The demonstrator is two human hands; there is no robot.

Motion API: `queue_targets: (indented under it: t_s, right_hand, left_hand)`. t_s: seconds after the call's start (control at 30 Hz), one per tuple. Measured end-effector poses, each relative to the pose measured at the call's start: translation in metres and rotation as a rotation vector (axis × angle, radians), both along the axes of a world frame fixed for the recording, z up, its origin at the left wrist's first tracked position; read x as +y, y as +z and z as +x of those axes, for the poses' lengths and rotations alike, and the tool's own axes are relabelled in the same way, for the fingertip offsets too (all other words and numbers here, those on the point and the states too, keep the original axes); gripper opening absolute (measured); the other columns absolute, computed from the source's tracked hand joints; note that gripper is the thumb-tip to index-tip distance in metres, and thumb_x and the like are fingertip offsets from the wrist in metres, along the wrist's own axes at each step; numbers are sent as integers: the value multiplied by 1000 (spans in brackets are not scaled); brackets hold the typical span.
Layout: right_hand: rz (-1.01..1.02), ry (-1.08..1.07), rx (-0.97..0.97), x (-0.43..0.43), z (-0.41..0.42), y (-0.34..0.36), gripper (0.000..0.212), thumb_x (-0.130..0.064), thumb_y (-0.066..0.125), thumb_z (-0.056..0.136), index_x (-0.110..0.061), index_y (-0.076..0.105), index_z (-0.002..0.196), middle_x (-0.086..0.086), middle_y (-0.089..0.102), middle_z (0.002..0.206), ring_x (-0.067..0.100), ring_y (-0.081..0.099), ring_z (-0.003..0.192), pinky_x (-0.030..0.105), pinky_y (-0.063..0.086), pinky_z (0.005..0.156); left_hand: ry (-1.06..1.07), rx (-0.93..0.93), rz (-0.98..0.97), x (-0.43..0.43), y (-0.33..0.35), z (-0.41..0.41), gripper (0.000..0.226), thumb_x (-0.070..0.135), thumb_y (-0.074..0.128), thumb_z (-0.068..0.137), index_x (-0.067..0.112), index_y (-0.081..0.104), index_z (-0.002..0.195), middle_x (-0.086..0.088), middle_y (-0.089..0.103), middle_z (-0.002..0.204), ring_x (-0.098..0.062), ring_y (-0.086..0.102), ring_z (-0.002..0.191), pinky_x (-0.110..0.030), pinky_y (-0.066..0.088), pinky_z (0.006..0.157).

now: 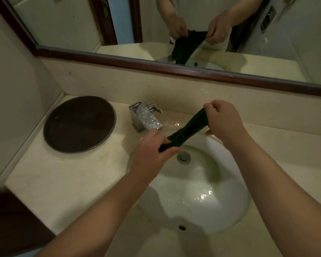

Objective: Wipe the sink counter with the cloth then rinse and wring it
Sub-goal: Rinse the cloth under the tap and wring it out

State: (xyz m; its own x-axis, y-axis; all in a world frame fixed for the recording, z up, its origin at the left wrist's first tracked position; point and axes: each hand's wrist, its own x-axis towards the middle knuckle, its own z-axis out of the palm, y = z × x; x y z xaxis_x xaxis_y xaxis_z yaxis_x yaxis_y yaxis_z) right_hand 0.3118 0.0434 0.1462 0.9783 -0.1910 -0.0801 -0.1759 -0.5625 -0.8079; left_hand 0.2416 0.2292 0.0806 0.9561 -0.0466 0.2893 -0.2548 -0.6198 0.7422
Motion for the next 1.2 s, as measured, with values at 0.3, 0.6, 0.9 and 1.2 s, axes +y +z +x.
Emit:
queue_targets:
  t_s: [0.3, 0.6, 0.9, 1.2]
  right_hand:
    - [135, -7, -18, 4, -4, 9, 21, -16, 45, 99, -8, 63, 93, 11, 60, 90, 26, 66, 85, 26, 59, 52]
    - [82, 346, -150, 34, -30, 38, 21, -20, 47, 98, -20, 60, 82, 2, 59, 79, 22, 61, 75, 51, 56, 76]
    - [1014, 296, 64, 20, -44, 50, 23, -24, 47, 94, -20, 58, 75, -1, 51, 70, 12, 50, 61, 22, 47, 51]
    - [912, -539, 609, 11, -33, -108, 13, -19, 53, 98, -8, 58, 92, 3, 43, 53, 7, 38, 33, 18, 44, 35]
  left_hand:
    - [147, 144, -60, 15, -38, -11, 22, -3, 58, 78, 19, 57, 82, 4, 52, 88, -2, 50, 81, -16, 41, 69]
    - [-53, 407, -146, -19, -46, -10, 87, 45, 79, 69, 25, 32, 140, 5, 37, 142, -12, 38, 129, -31, 36, 105]
    - [9, 413, -433, -60, -61, 18, 23, 13, 67, 83, 28, 54, 93, 3, 61, 95, -11, 57, 85, -26, 47, 78]
    - [144, 962, -1762, 17, -97, 36, 64, 5, 56, 71, -1, 48, 134, -22, 57, 133, -40, 55, 121, -51, 51, 90]
